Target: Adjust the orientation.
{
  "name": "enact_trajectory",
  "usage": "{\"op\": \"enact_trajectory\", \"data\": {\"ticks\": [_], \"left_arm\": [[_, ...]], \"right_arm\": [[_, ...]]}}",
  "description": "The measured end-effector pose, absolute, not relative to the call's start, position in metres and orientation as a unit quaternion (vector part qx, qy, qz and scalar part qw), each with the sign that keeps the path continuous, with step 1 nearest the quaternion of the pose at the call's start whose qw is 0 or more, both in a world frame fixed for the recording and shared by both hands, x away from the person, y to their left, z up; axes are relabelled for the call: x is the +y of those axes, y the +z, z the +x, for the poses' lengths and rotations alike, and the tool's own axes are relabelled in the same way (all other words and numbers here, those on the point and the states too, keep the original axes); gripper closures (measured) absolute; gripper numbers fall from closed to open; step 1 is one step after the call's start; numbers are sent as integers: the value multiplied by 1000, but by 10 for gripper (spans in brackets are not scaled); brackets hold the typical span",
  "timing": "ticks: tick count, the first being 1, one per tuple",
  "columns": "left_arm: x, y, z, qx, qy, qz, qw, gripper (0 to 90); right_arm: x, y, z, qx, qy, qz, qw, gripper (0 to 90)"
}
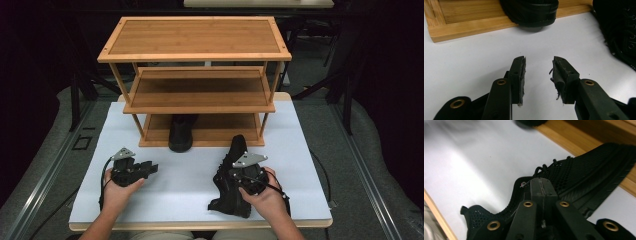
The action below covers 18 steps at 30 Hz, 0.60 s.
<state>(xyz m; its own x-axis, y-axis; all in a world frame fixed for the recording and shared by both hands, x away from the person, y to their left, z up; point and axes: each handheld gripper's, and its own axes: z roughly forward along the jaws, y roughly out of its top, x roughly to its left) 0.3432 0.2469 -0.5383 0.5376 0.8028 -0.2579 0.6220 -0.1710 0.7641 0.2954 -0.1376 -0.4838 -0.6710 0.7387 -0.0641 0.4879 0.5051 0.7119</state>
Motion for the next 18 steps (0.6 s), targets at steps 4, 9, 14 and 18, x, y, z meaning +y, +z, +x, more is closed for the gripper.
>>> {"op": "enact_trajectory", "data": {"ticks": [4, 9, 14, 18], "left_arm": [[247, -539, 343, 469, 103, 758, 442, 622], [247, -538, 343, 470, 103, 757, 442, 622], [247, -538, 342, 471, 105, 754, 445, 622], [247, -539, 343, 470, 105, 756, 444, 622]], "right_arm": [[-138, -483, 295, 847, 339, 366, 184, 900], [-146, -482, 292, 840, 349, 371, 186, 900], [-156, -479, 287, 831, 350, 384, 200, 900], [-172, -476, 284, 817, 366, 397, 200, 900]]}}
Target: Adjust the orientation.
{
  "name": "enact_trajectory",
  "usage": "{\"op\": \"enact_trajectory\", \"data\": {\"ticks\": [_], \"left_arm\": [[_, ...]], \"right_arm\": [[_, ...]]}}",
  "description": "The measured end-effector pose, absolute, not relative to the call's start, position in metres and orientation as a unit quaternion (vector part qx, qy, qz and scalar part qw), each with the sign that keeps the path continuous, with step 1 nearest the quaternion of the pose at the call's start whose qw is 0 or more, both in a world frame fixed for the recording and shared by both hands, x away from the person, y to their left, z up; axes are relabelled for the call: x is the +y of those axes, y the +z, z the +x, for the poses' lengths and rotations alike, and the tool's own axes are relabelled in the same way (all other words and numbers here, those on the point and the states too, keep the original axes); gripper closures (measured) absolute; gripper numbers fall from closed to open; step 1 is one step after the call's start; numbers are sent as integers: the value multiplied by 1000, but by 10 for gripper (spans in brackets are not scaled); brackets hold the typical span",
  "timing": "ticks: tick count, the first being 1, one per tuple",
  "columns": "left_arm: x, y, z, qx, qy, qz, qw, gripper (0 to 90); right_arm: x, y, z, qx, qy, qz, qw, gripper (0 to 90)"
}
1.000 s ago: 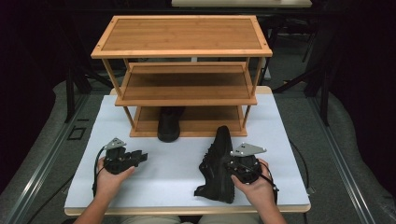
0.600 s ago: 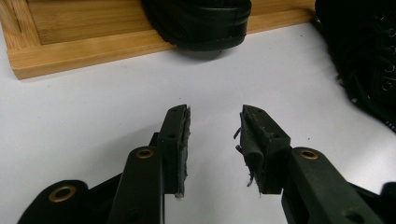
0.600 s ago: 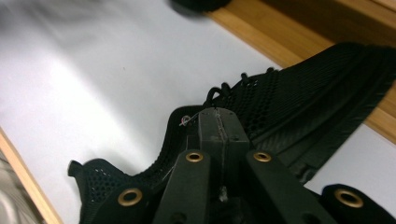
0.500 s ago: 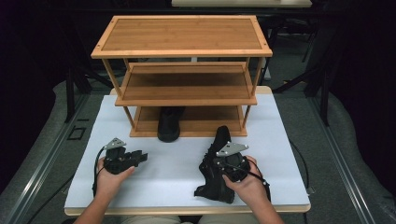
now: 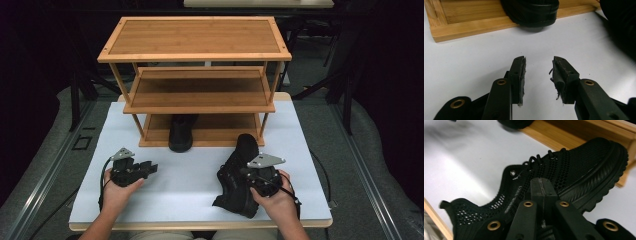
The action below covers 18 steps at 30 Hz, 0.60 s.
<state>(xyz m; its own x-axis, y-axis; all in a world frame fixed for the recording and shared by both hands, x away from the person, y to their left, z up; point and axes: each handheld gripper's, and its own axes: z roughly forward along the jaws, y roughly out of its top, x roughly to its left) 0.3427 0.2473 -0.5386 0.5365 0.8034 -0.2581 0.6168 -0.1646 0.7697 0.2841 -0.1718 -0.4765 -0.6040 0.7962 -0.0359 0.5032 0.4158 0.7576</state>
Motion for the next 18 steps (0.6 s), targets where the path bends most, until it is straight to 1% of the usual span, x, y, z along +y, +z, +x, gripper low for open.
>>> {"op": "enact_trajectory", "data": {"ticks": [2, 3, 4, 5, 8, 9, 10, 11, 12, 13, 14, 18], "left_arm": [[247, -538, 343, 469, 105, 757, 443, 622], [247, -538, 343, 469, 104, 757, 442, 622], [246, -539, 343, 470, 105, 756, 443, 622], [246, -539, 343, 470, 105, 756, 442, 622], [245, -539, 343, 468, 104, 759, 441, 622], [245, -539, 343, 468, 104, 758, 441, 622], [245, -539, 343, 468, 104, 759, 441, 622], [245, -539, 343, 468, 104, 759, 440, 622], [245, -539, 343, 469, 104, 760, 438, 622], [244, -539, 343, 469, 105, 759, 438, 622], [244, -540, 343, 469, 104, 759, 439, 622], [244, -540, 343, 469, 103, 759, 439, 621]], "right_arm": [[-187, -475, 280, 802, 375, 419, 203, 900], [-187, -475, 280, 802, 375, 419, 203, 900], [-193, -476, 279, 792, 380, 429, 212, 900], [-201, -475, 277, 789, 379, 436, 209, 900], [-219, -479, 275, 771, 369, 468, 225, 900], [-228, -483, 276, 768, 387, 470, 202, 900], [-235, -486, 275, 760, 368, 493, 210, 900], [-243, -491, 277, 757, 375, 501, 189, 900], [-256, -501, 278, 746, 364, 525, 186, 900], [-256, -501, 278, 746, 364, 525, 186, 900], [-267, -507, 278, 735, 373, 538, 175, 900], [-276, -504, 273, 727, 383, 542, 173, 900]]}}
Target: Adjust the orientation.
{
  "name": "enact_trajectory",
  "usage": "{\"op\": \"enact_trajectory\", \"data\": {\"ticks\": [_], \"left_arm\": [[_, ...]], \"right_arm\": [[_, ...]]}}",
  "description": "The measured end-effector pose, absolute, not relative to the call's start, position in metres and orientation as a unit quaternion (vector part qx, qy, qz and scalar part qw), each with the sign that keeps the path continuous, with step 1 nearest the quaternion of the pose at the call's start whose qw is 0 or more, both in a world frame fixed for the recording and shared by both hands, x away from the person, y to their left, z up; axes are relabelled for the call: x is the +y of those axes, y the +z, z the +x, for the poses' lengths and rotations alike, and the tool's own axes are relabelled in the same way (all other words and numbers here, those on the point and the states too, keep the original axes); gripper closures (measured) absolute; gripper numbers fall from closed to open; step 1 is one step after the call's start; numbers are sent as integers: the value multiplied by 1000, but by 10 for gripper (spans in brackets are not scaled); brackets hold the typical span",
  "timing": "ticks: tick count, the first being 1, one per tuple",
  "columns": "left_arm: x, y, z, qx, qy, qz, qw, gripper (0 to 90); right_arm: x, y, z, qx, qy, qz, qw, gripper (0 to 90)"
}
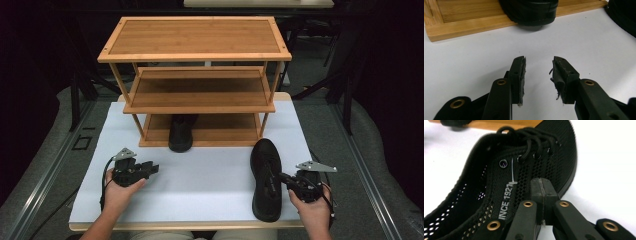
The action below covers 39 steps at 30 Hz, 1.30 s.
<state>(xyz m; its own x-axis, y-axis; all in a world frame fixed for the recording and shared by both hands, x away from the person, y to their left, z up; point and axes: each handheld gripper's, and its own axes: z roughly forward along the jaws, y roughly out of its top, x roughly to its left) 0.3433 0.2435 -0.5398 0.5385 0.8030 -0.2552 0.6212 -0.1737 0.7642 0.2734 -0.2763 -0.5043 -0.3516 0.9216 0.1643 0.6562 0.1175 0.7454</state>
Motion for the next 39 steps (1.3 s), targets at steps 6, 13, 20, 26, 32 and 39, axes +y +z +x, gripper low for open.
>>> {"op": "enact_trajectory", "data": {"ticks": [6, 13, 20, 26, 32, 39], "left_arm": [[243, -540, 343, 469, 104, 759, 441, 619], [245, -539, 342, 470, 106, 757, 441, 617], [245, -539, 343, 469, 105, 758, 440, 615], [245, -539, 343, 469, 104, 760, 439, 614], [244, -540, 343, 469, 105, 759, 439, 614], [245, -540, 343, 470, 106, 760, 437, 613]], "right_arm": [[-272, -492, 271, 710, 406, 544, 187, 767], [-254, -477, 278, 678, 449, 548, 197, 530], [-239, -468, 284, 693, 435, 540, 196, 490], [-233, -470, 285, 711, 418, 535, 184, 540], [-232, -472, 284, 713, 424, 533, 168, 516], [-224, -480, 287, 730, 397, 527, 175, 684]]}}
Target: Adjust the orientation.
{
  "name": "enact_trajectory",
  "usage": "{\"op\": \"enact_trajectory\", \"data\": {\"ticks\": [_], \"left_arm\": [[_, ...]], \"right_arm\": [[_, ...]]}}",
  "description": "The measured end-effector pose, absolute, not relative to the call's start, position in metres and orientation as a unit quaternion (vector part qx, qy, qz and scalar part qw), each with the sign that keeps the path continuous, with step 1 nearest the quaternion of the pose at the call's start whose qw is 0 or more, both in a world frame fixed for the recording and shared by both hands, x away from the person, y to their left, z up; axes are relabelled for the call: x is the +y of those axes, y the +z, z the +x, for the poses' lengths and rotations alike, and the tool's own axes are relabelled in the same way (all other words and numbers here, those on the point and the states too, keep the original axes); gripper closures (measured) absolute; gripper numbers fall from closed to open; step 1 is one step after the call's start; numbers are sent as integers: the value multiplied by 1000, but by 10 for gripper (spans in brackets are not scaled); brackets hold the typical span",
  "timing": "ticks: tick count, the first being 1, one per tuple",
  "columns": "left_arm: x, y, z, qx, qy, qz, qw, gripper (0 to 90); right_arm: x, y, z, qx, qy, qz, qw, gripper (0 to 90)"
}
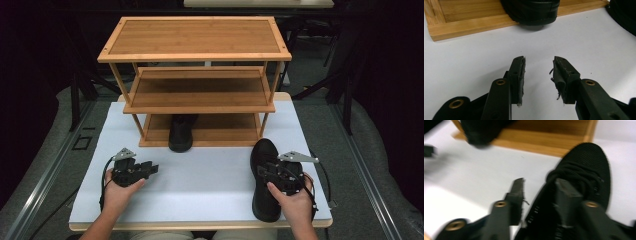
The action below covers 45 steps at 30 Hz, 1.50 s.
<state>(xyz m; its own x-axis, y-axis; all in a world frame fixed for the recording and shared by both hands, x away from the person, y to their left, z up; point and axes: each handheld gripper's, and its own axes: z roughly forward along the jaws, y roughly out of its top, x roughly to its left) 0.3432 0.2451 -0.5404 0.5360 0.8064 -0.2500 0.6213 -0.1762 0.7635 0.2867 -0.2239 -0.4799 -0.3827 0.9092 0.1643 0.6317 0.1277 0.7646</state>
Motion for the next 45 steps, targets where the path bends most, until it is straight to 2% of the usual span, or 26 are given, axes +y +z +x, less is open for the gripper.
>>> {"op": "enact_trajectory", "data": {"ticks": [2, 6, 17, 22, 23, 26, 30, 38, 45], "left_arm": [[245, -540, 343, 469, 106, 759, 439, 613], [244, -541, 344, 469, 105, 760, 437, 613], [244, -540, 343, 468, 107, 761, 437, 613], [245, -540, 344, 468, 105, 761, 438, 613], [245, -540, 344, 467, 106, 761, 437, 613], [246, -539, 344, 467, 106, 760, 439, 614], [247, -539, 344, 468, 106, 760, 439, 613], [249, -539, 345, 469, 105, 759, 440, 614], [250, -539, 345, 470, 105, 757, 441, 613]], "right_arm": [[-223, -482, 288, 737, 386, 523, 187, 786], [-225, -481, 288, 742, 390, 517, 174, 864], [-210, -472, 291, 757, 396, 486, 186, 876], [-193, -465, 307, 760, 407, 471, 186, 875], [-188, -464, 310, 759, 396, 476, 199, 875], [-175, -461, 322, 767, 409, 456, 190, 875], [-157, -457, 341, 766, 395, 462, 210, 875], [-135, -463, 376, 763, 390, 469, 213, 874], [-125, -473, 383, 772, 384, 464, 205, 864]]}}
